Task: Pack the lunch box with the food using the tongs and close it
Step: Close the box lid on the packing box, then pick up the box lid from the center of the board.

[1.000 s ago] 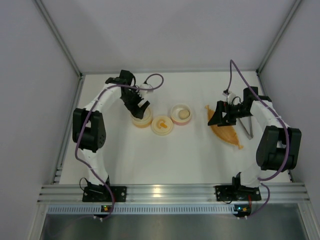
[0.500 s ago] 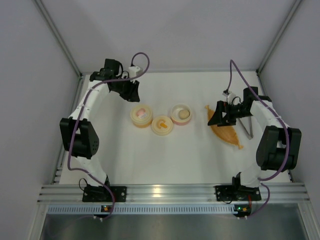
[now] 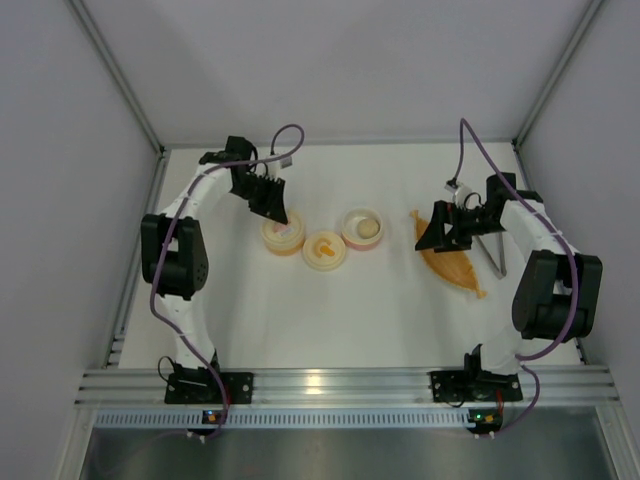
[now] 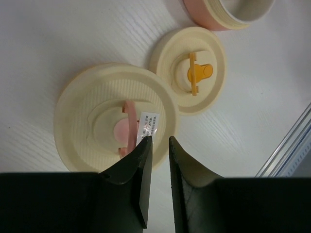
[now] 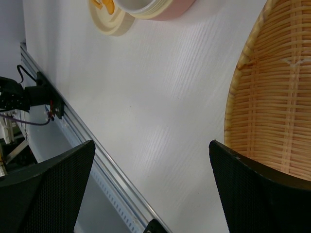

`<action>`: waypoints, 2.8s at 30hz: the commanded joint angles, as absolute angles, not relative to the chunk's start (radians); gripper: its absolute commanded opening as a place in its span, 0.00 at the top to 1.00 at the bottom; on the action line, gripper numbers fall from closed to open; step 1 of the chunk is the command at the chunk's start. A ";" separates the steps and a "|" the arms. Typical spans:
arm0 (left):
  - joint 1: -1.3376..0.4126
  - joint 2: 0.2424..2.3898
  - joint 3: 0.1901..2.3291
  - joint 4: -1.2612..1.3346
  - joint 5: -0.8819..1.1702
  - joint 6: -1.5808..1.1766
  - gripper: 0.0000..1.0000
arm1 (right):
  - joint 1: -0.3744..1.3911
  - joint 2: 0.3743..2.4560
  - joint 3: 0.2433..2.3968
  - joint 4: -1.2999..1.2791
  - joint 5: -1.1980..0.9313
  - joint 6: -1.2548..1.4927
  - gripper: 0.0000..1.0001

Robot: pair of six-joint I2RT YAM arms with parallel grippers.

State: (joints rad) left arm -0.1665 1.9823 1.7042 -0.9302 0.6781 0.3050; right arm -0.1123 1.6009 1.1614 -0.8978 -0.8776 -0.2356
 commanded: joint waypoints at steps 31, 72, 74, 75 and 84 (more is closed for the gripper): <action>-0.012 2.158 1.684 -0.831 0.690 0.166 0.82 | -0.055 1.605 1.255 -0.925 -0.916 -0.299 0.01; 0.184 1.799 1.655 -0.989 1.353 0.230 0.02 | 0.597 2.058 1.936 -1.072 -0.603 -1.342 0.04; 0.210 1.816 1.663 -1.009 1.386 0.232 0.02 | 0.620 2.088 1.943 -1.054 -0.574 -1.394 0.05; 0.219 1.822 1.666 -1.012 1.394 0.232 0.02 | 0.627 2.117 1.948 -1.052 -0.563 -1.410 0.06; 0.241 1.876 1.692 -1.080 1.399 0.293 0.02 | 0.658 2.240 2.037 -1.042 -0.545 -1.436 0.13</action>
State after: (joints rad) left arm 0.2432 1.8744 1.6558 -1.0550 1.3373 0.2398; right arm 0.6373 2.2196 1.9709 -1.0401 -0.5259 -1.3808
